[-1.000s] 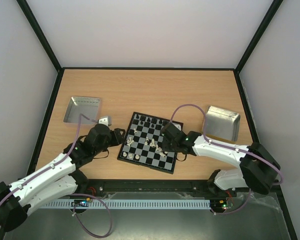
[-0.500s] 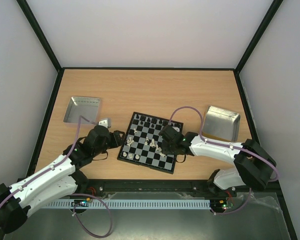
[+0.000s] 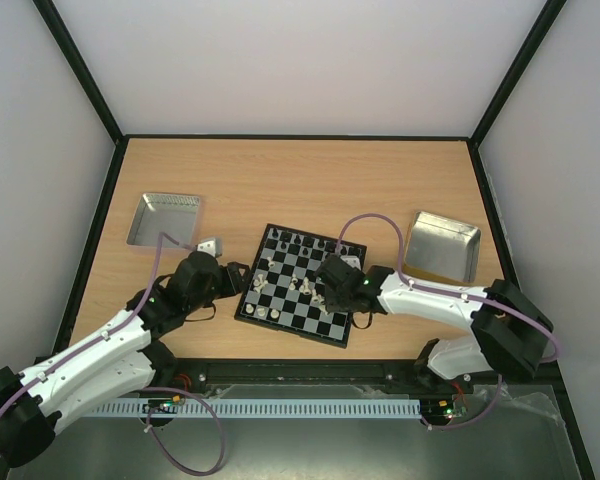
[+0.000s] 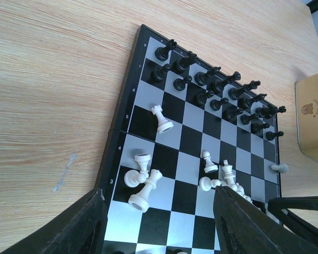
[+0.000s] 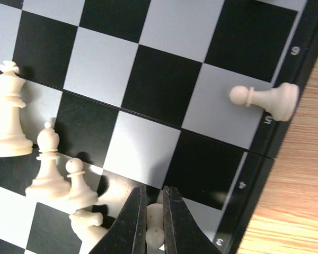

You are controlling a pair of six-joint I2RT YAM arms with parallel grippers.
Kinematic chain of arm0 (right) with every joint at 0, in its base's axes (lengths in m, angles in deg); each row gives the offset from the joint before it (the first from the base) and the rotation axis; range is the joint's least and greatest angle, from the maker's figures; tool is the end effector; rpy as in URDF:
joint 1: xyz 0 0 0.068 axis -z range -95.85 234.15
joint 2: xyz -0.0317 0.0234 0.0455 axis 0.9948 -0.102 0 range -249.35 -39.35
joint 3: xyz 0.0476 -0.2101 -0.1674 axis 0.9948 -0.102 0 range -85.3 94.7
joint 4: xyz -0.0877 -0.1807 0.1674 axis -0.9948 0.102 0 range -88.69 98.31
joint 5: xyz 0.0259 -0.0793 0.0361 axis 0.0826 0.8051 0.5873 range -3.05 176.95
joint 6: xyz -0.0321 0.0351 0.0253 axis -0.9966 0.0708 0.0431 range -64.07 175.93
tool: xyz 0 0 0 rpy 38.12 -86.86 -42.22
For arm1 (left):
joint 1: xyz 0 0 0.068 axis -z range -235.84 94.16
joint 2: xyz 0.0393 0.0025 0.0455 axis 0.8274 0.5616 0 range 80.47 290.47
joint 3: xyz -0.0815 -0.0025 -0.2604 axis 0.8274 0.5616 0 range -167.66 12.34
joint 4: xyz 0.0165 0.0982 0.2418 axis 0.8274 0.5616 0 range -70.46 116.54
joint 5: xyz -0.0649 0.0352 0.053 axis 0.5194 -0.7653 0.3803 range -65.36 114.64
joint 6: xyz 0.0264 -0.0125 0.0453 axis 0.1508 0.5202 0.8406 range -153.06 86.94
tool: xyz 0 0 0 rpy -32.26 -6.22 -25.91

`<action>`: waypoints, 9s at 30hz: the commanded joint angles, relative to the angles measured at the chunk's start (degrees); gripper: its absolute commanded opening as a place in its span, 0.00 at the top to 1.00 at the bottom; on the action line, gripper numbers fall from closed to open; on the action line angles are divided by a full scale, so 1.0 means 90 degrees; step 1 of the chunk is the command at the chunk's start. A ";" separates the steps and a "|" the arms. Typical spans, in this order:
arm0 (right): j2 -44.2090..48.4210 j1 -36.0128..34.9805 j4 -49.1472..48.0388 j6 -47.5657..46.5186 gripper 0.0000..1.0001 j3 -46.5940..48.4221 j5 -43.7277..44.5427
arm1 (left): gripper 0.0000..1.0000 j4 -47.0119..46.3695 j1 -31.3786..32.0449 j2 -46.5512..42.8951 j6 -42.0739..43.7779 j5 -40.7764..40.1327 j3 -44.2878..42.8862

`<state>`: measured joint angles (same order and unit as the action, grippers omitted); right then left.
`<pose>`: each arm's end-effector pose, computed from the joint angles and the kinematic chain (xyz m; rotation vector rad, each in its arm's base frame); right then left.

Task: Set up the chess pieces on the board
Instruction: Pick up the chess piece from the chessboard, then place the chess piece on the chessboard, then pick up the chess piece from the chessboard, then place the chess piece on the chessboard, then pick up the chess piece from the chessboard.

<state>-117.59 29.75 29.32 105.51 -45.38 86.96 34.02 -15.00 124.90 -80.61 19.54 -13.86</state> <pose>0.1395 0.1950 0.1668 -0.1198 2.8470 0.4703 0.1344 -0.1121 0.2196 -0.1862 2.2416 -0.7845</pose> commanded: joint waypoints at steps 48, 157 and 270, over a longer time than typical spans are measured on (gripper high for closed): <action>0.0705 -0.0811 0.0707 -0.0635 0.62 0.0667 0.0198 | 0.39 0.0038 -0.0046 -0.0235 0.0098 0.0195 -0.0129; 0.2793 -0.0815 -0.2154 -0.4022 0.47 0.0422 -0.0445 | 0.98 -0.1952 0.0179 0.0935 -0.0572 0.3472 -0.1582; 0.0561 0.0145 -0.0318 -0.0752 0.65 0.0105 -0.0778 | 0.48 -0.0688 0.0569 0.0863 0.0106 0.0162 -0.0623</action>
<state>-109.98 33.65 24.84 98.34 -43.59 80.34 27.64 -8.66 134.16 -79.17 17.90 -20.72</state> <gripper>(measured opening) 0.358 0.520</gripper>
